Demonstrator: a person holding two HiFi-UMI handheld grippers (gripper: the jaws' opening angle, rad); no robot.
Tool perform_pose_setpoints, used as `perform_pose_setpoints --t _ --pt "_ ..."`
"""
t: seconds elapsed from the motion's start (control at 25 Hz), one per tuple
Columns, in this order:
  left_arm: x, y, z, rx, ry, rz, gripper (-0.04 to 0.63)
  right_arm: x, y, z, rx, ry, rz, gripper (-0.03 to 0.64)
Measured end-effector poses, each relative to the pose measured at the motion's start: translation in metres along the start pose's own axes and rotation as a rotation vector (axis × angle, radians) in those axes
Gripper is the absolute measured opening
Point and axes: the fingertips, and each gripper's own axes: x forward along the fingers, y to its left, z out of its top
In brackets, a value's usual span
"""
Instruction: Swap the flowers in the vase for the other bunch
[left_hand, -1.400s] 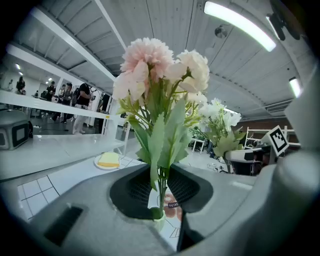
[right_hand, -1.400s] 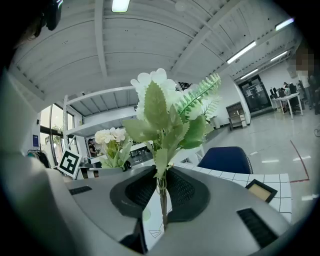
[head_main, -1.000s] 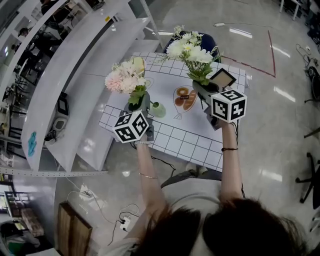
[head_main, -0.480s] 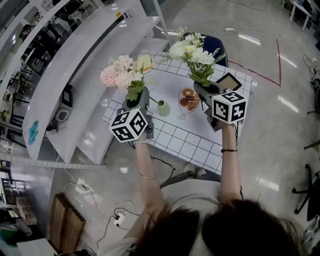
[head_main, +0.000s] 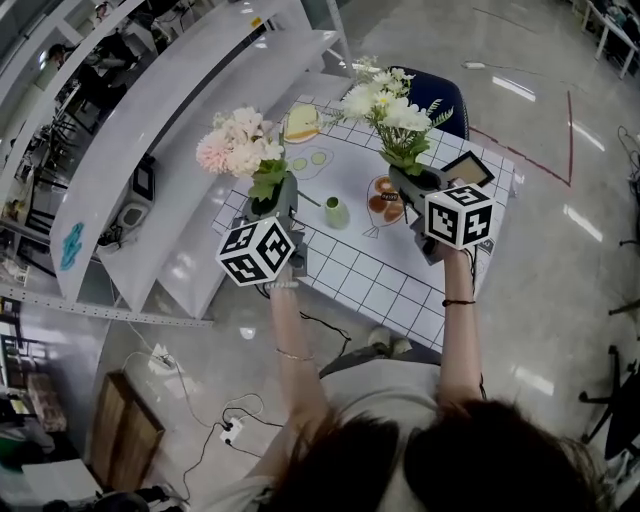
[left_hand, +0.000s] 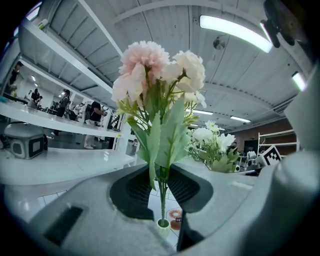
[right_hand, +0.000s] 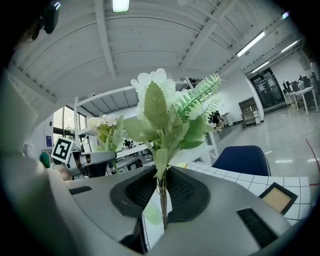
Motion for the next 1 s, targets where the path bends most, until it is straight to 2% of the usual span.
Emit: perform_pose_setpoints --t 0.48,0.8,1.0 --pt "-0.029 0.024 -0.004 -0.018 -0.018 0.046 0.089 0.015 0.015 -0.007 0.004 0.019 0.036 0.057" --pt "-0.045 0.040 -0.005 0.015 -0.036 0.114 0.077 0.023 0.024 -0.010 -0.003 0.027 0.057 0.057" --pt "-0.049 0.044 -0.007 -0.015 -0.044 0.119 0.075 0.023 0.026 -0.010 -0.005 0.027 0.059 0.055"
